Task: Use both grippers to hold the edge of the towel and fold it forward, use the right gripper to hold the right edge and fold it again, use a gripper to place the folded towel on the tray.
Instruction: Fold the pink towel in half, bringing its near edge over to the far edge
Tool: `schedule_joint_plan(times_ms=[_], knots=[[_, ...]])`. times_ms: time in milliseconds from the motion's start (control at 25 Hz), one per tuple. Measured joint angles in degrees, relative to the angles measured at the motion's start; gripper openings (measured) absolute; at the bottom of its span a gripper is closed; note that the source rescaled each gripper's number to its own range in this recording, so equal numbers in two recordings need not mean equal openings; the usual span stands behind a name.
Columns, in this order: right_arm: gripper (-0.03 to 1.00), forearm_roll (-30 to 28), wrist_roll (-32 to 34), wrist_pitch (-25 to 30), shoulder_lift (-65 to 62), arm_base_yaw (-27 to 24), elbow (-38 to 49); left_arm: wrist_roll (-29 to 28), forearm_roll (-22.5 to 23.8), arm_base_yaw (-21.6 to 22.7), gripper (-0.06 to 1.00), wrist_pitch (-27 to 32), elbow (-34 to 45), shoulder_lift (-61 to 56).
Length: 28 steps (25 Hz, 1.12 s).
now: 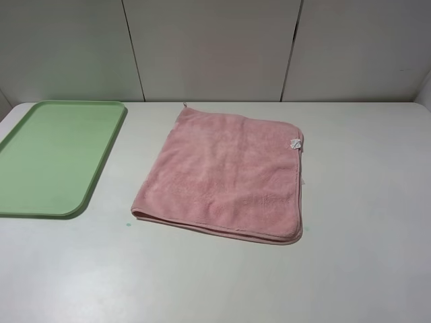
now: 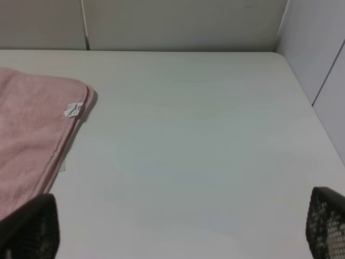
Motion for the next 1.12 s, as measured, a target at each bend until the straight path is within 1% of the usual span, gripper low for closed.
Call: schedule_joint_plan(times_ms=[1120], knots=[[1.0,0.0,0.0,0.0,0.0,0.0,0.0,0.0,0.0,0.0,1.0,0.0,0.0,0.0]])
